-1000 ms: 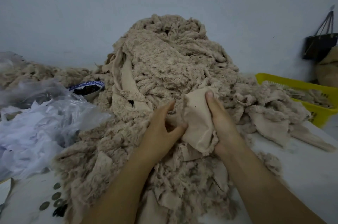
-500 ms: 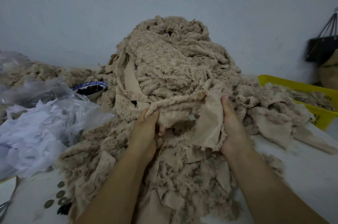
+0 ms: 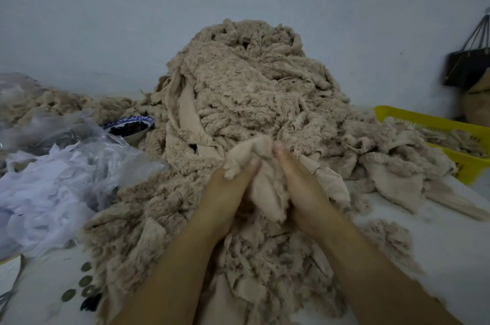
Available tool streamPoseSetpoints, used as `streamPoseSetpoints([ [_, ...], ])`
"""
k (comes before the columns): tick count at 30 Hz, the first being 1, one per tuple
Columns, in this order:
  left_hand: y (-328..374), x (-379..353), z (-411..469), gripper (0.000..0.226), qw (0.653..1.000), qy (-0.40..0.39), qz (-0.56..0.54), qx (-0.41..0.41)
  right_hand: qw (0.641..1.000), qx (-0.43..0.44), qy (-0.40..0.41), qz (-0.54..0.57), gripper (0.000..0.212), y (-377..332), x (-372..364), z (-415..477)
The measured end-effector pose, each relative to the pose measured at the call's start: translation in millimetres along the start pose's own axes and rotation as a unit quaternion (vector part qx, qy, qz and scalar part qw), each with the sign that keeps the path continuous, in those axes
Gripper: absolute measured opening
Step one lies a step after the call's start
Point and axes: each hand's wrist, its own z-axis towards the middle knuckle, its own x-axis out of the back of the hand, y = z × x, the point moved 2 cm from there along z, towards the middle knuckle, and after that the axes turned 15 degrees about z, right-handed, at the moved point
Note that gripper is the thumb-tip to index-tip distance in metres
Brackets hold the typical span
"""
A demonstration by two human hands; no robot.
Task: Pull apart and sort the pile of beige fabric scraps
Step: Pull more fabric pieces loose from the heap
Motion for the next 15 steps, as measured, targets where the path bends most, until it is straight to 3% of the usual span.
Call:
streamPoseSetpoints([
  [2, 1, 8, 5, 0.027, 0.988, 0.031, -0.144, 0.038, 0.998, -0.031, -0.039, -0.026, 0.073, 4, -3, -1],
  [3, 3, 11, 7, 0.032, 0.976, 0.040, -0.207, 0.057, 0.993, -0.046, -0.064, -0.084, 0.070, 8, -5, -3],
  [6, 3, 20, 13, 0.038, 0.934, 0.091, -0.332, 0.094, 0.960, -0.012, -0.089, -0.264, 0.012, 13, -10, -4],
  [7, 3, 25, 16, 0.032, 0.916, 0.117, -0.374, 0.090, 0.961, -0.005, -0.069, -0.267, 0.019, 10, -8, -2],
  [10, -1, 37, 20, 0.026, 0.865, 0.183, -0.456, 0.097, 0.995, -0.026, -0.016, -0.092, 0.036, 0, 2, 0],
  [12, -3, 39, 19, 0.029, 0.854, 0.201, -0.467, 0.113, 1.000, -0.026, -0.002, 0.005, 0.037, -7, 3, 0],
  [15, -6, 39, 20, 0.033, 0.846, 0.210, -0.478, 0.111, 0.998, -0.019, 0.022, 0.058, 0.044, -11, 2, 0],
])
